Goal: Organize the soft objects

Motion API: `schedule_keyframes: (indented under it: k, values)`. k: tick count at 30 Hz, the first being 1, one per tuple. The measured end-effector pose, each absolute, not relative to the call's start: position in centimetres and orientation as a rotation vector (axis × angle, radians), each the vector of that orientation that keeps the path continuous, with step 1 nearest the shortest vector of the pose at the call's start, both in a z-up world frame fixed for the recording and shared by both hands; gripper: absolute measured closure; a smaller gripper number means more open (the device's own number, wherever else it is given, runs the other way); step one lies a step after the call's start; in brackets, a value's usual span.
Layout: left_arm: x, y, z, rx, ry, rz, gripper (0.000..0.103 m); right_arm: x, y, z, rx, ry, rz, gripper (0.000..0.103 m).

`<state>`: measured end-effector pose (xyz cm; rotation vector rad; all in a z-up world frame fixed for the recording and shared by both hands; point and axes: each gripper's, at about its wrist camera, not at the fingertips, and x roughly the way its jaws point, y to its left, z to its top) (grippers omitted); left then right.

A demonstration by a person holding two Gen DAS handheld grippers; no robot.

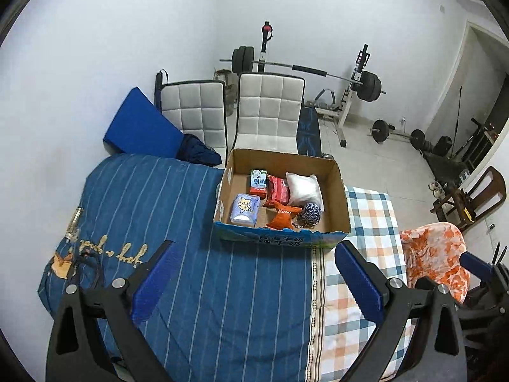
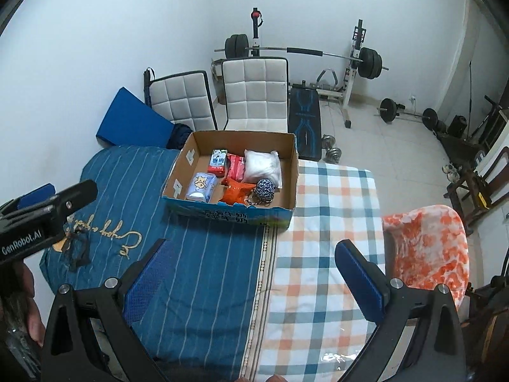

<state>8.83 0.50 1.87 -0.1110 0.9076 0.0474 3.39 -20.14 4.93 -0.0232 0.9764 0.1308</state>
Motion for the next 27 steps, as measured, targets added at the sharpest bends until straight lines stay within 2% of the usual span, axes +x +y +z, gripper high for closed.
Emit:
schedule_keyframes:
  k: [18, 27]
  values:
    - [6.3, 0.0, 5.5, -0.038, 0.769, 0.123, 0.003, 4.1, -21.4, 9.1, -0.056, 0.808, 0.039, 0.0]
    - [6.2, 0.2, 6.0, -0.035, 0.753, 0.134, 0.003, 3.9, -21.4, 9.7, -0.058, 0.803, 0.041, 0.0]
